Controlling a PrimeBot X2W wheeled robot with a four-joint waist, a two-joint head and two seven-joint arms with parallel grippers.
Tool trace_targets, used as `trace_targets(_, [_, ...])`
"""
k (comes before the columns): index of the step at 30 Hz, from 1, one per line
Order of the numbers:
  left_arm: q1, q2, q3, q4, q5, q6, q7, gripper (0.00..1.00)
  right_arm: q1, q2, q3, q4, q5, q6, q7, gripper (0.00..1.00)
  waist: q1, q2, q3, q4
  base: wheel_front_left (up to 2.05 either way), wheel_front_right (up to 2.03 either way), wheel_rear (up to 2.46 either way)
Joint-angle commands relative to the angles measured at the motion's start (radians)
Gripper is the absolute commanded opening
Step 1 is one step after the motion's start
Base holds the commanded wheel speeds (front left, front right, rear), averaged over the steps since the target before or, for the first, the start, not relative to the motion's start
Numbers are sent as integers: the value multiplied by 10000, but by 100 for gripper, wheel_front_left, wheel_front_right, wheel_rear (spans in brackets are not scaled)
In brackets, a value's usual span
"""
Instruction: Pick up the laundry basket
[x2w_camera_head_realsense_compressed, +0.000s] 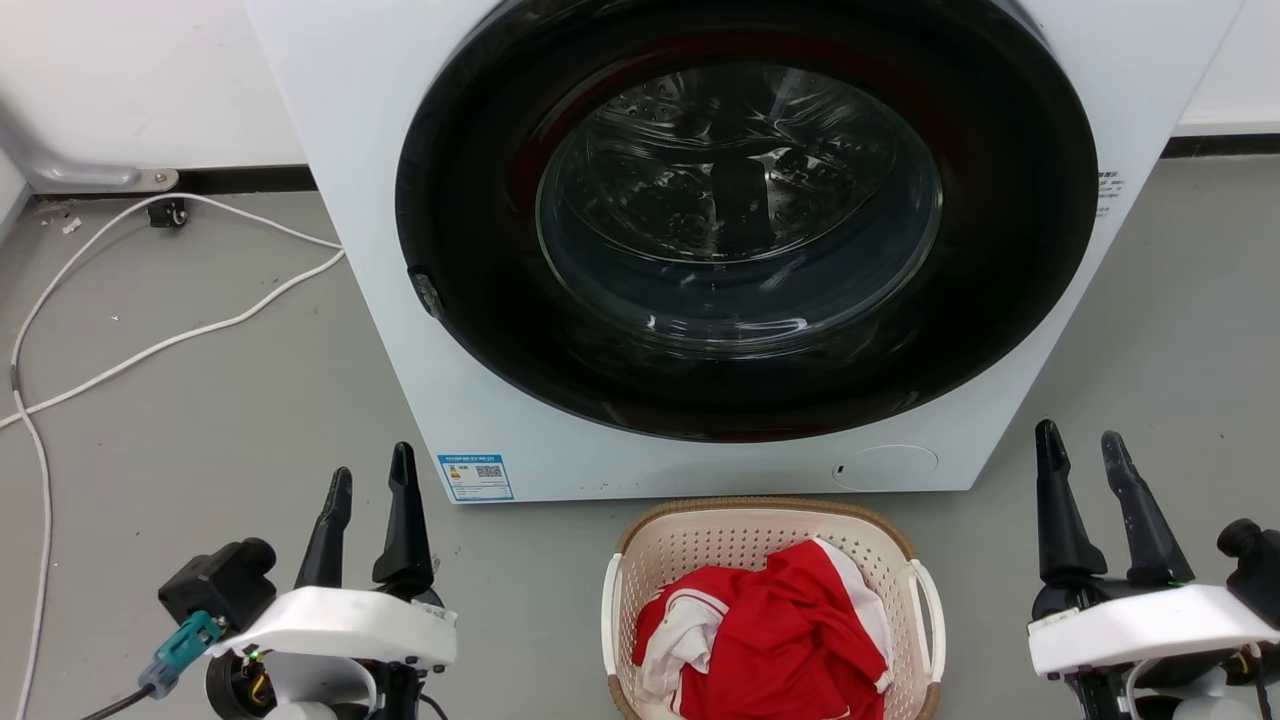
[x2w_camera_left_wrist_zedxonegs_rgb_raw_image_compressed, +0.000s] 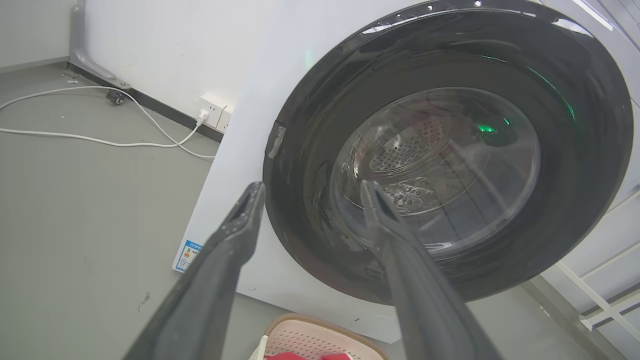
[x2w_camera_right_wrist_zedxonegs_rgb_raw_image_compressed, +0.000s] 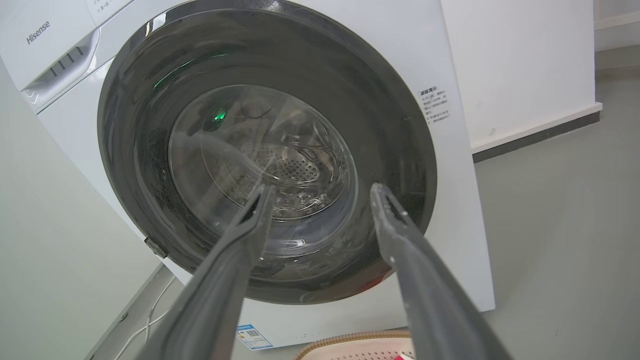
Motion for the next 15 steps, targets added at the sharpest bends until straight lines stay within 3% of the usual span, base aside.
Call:
trace_targets(1, [2,38,-52,-157,307,27,-100,100,49,-30,-12,-146,-251,0,-101,100,0,0,0,1,0,0,0])
trace_targets(15, [99,41,-311,-174,1619,44,-424,100,214,-32,33,-244,-1481,0,-438,100,0,0,2,16,0,0,0])
